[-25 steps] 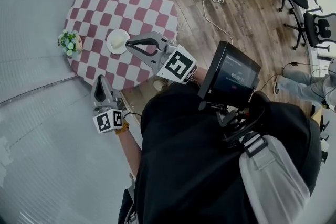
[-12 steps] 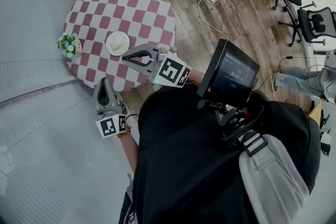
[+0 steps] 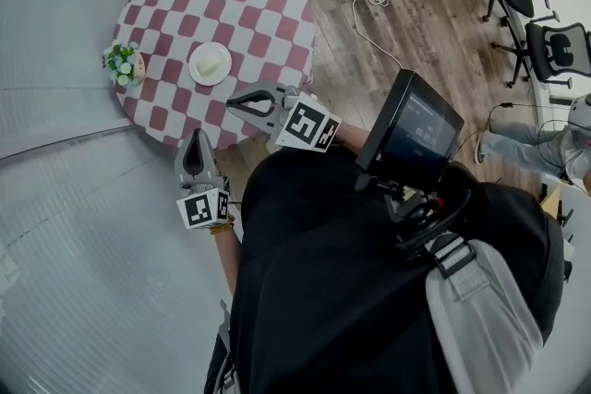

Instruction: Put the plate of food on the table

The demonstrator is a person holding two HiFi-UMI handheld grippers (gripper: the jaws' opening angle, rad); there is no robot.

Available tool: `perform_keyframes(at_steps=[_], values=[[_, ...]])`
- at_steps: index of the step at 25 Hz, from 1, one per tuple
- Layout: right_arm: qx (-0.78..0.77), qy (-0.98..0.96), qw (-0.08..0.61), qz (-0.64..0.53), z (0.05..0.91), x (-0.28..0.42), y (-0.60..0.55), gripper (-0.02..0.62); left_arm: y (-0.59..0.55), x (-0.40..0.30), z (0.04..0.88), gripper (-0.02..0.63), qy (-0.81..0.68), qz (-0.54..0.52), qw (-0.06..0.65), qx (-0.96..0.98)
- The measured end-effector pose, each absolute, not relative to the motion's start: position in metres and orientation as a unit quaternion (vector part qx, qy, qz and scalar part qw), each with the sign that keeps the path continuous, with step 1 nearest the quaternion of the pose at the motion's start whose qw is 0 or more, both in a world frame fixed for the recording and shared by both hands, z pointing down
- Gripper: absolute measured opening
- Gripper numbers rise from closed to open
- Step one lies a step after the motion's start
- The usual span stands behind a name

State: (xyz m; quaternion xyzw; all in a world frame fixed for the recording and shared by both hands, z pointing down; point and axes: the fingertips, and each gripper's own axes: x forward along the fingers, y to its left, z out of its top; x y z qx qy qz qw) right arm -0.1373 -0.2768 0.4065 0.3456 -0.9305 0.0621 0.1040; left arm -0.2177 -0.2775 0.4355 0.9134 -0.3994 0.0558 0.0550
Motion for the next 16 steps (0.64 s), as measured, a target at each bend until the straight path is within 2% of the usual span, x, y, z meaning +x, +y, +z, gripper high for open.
perform_keyframes(at_steps=[16], values=[[0.339,-0.93,0.119,0.073,0.418,-0.148,-0.268,0.009,-0.268,-0.226,0.447,0.006,-0.398,0.068,0.058,0.913]])
